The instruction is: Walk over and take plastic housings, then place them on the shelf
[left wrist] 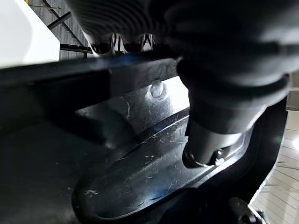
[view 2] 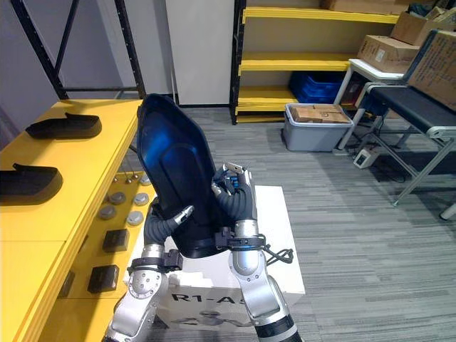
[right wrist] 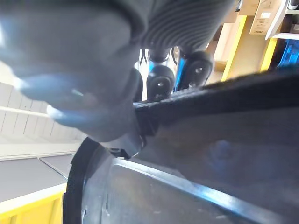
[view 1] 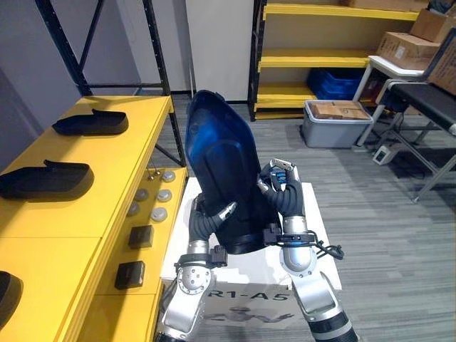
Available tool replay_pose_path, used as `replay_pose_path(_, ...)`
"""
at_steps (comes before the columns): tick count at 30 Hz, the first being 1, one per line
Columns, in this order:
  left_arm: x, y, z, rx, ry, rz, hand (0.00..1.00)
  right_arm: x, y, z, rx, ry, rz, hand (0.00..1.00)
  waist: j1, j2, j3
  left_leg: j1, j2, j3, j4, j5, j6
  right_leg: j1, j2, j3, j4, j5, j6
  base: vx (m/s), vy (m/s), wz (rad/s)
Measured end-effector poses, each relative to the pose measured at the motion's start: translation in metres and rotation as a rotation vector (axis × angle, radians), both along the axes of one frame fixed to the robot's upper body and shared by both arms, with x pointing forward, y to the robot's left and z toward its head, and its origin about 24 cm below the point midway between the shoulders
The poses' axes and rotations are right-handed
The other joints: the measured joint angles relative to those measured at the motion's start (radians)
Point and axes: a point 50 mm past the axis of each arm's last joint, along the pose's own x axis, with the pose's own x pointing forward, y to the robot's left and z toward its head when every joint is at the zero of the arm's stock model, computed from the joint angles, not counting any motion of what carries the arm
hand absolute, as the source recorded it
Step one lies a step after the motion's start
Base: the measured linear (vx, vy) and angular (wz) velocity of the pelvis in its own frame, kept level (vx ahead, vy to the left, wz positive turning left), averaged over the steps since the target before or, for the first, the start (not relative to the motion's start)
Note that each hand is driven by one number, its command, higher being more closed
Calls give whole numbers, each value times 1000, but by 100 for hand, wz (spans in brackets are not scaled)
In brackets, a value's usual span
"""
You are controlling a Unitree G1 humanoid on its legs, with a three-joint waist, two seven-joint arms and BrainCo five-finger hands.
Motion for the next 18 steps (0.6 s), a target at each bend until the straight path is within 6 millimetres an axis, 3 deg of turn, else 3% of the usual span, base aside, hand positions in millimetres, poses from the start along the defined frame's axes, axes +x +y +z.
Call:
replay_pose_path(5,0,1,-2,4,17,-3,100,-2,-1,1,9,-22,24,0,-2,0,-1,0,0,4,0,0,0,-3,1,7,0,3,1,5,13,-3)
replay_pose_path(10,1,1,-2,30,18,-17,100,-1,-14,-4,47,10,37,0,-1,0,-2,0,0,5,0,0,0,-2,0,7,0,4,1,0,0,0)
replay_pose_path(15,1,-1,6,58,-25,-59,100,-8,-42,3,134,-16,38,0,-2,0,-2,2,1,13,0,0,1,-4,1,15,2,3,1,1,1,-4)
replay_pose_path(18,0,2,16,70,-71,-53,100,-15,-74,17,208,-98,-10,0,-5,0,-2,2,2,28,0,-2,3,-11,1,26,6,3,2,13,22,-10)
